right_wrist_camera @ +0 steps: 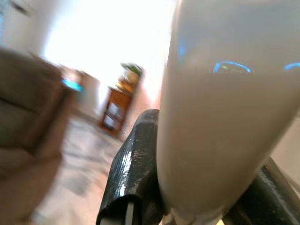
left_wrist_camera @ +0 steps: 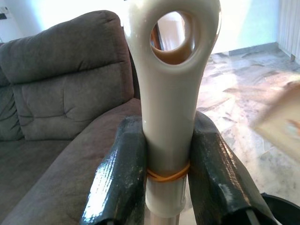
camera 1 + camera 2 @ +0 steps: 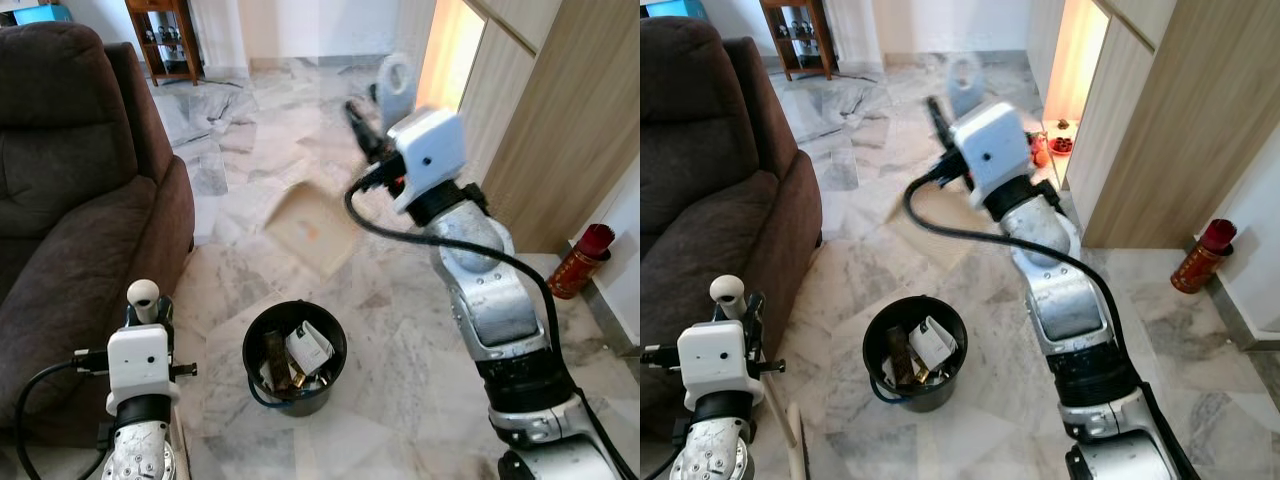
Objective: Sweep floor
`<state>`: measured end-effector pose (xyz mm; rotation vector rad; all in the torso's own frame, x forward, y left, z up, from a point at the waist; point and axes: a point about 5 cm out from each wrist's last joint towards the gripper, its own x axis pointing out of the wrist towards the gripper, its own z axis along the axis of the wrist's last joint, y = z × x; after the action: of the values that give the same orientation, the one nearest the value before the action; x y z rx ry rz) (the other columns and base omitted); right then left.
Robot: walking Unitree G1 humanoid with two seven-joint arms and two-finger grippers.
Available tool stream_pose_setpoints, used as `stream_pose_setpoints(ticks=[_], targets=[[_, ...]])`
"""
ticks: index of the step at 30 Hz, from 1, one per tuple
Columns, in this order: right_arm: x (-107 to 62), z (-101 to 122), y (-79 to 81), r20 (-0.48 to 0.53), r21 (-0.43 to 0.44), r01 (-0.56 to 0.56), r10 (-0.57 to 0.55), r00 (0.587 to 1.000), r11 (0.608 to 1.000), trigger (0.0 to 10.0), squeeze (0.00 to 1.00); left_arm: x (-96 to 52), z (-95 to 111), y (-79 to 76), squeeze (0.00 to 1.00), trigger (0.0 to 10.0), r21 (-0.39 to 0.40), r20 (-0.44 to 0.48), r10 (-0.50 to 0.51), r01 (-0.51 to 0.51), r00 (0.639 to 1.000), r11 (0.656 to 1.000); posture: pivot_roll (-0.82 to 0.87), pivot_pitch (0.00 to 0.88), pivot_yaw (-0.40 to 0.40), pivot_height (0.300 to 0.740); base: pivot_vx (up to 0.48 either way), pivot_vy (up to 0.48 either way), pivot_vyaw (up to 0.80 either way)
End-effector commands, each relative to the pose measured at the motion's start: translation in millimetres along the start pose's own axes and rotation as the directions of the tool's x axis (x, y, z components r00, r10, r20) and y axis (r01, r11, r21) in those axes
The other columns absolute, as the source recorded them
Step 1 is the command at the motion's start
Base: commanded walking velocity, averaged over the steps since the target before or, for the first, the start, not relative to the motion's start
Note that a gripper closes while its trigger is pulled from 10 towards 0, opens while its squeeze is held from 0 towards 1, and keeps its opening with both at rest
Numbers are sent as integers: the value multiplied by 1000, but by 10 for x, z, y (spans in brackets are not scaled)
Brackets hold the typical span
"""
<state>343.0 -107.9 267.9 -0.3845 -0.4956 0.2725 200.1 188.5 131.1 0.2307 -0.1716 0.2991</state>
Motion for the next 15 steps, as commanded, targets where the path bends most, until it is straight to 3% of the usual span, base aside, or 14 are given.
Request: stream_pose_setpoints(ticks=[1,4,7,10,15], targets=[[-22,-104,-76,-34,-8,53,-53,998,999,10000,0,5,37,22,0,10000,5,22,3,-3,1000,1000,-106,76,33,740,0,0,0],[-107,-353,-133,-132,28,112,-108,985,993,10000,0,7,40,16,0,10000,3,22,-1,1,1000,1000,-101,77,34,740,0,0,0],[-141,-444,-161,-163,20,130,-125,979,991,10000,0,8,40,17,0,10000,3,22,-2,2,1000,1000,-96,78,36,740,0,0,0],[-268,-707,-248,-262,-5,176,-171,950,984,10000,0,3,39,27,0,10000,5,20,-7,6,1000,1000,-99,77,38,740,0,0,0],[-449,-949,-183,-366,94,188,-142,920,978,10000,0,-2,36,26,0,10000,6,18,-14,14,1000,1000,-102,75,41,740,0,0,0]])
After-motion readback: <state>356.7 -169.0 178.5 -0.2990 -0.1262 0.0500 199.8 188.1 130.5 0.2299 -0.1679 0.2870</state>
